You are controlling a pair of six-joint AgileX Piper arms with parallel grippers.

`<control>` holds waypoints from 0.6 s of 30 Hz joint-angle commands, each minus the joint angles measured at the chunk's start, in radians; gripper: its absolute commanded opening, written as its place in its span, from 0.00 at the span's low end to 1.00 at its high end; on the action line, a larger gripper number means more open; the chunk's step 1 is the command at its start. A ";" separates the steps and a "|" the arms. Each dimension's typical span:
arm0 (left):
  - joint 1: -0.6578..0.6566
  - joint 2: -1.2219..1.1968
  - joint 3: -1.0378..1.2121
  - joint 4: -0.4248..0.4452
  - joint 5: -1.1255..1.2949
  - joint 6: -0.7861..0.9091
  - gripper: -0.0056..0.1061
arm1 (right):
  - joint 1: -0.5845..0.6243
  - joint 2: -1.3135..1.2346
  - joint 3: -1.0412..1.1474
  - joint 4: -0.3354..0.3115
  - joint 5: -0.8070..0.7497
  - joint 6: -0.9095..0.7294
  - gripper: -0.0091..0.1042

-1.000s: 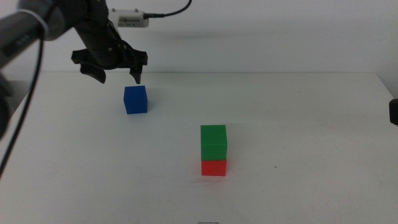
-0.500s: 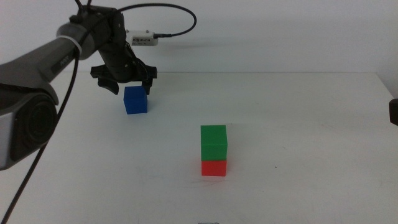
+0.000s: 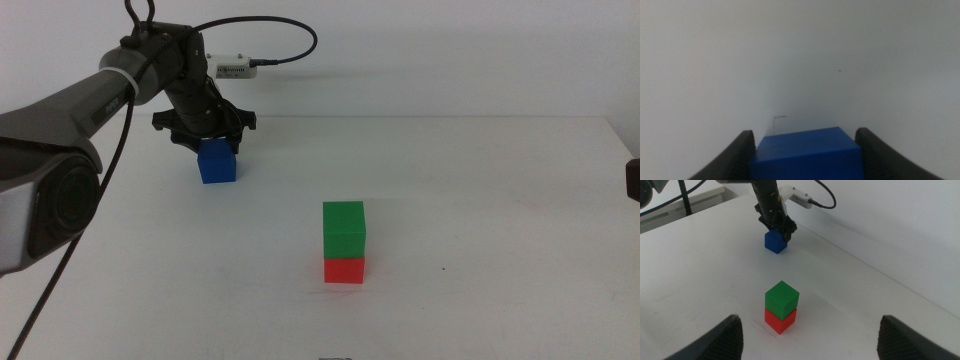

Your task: Stack red cubes first, then green, then blue cubes in a specific spot.

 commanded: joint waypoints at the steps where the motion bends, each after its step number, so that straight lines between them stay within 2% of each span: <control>1: -0.002 -0.069 -0.034 -0.031 -0.014 -0.016 0.49 | -0.007 0.001 -0.026 0.009 -0.073 -0.009 0.78; 4: 0.000 -0.071 -0.034 -0.068 0.023 -0.016 0.34 | -0.007 0.001 -0.026 0.009 -0.073 -0.009 0.78; 6: 0.003 -0.081 -0.034 -0.105 0.069 -0.016 0.29 | -0.007 0.001 -0.026 0.009 -0.073 -0.009 0.78; 9: 0.008 -0.125 -0.034 -0.118 0.128 0.003 0.28 | -0.007 0.001 -0.026 0.009 -0.073 -0.009 0.78; 15: -0.005 -0.262 -0.026 -0.042 0.252 0.033 0.30 | -0.007 0.001 -0.026 0.009 -0.073 -0.009 0.78; 18: -0.025 -0.370 0.055 -0.031 0.273 0.027 0.30 | -0.007 0.001 -0.026 0.009 -0.073 -0.009 0.78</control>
